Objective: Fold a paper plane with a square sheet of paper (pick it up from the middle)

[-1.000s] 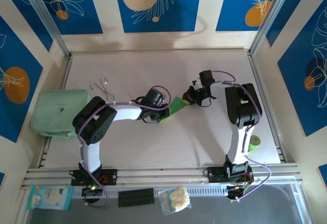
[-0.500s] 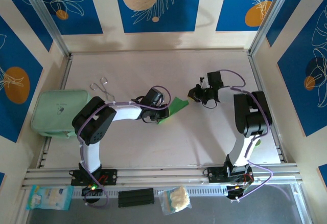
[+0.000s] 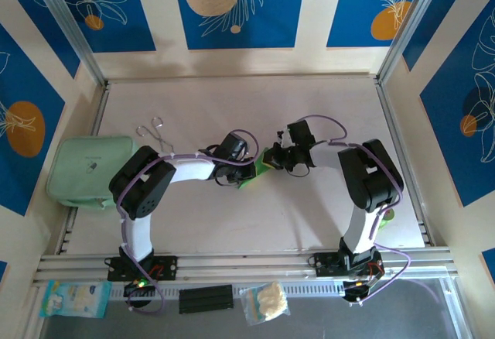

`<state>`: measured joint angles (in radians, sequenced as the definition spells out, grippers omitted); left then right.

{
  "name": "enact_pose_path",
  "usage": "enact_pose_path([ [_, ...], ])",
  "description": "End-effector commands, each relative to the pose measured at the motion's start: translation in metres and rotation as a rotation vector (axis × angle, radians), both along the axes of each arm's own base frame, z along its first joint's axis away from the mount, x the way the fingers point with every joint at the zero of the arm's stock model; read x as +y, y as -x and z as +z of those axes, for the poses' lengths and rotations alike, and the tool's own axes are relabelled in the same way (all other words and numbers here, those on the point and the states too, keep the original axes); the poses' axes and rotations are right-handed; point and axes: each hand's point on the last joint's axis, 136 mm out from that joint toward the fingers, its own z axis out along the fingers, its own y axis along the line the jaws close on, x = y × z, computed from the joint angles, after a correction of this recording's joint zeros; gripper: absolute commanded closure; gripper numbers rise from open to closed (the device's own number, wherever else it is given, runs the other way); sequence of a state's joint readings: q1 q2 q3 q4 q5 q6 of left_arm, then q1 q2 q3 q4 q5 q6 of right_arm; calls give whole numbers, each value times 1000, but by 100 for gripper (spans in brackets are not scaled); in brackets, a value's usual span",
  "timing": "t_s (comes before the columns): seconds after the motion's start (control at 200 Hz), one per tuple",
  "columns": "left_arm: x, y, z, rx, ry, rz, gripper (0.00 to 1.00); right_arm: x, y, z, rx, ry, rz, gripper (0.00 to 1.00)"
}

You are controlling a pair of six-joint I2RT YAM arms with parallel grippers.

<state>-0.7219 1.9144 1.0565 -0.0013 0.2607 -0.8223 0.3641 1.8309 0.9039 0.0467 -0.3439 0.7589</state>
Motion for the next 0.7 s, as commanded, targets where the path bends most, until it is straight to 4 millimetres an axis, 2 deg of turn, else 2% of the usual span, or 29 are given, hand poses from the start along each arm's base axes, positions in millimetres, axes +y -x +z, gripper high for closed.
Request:
enact_pose_path([
  [0.0, 20, 18, -28, 106, -97, 7, 100, -12, -3, -12, 31, 5, -48, 93],
  [0.135, 24, 21, -31, 112, -107, 11, 100, -36, -10, -21, 51, 22, -114, 93],
  [0.355, 26, 22, -32, 117, -109, 16, 100, -70, -21, -20, 59, 63, -225, 93],
  [0.515, 23, 21, -29, 112, -99, 9, 100, -90, -31, -18, 82, 67, -310, 93],
  [0.695, 20, 19, -26, 110, -87, 3, 100, -107, -42, -8, 61, 67, -361, 93],
])
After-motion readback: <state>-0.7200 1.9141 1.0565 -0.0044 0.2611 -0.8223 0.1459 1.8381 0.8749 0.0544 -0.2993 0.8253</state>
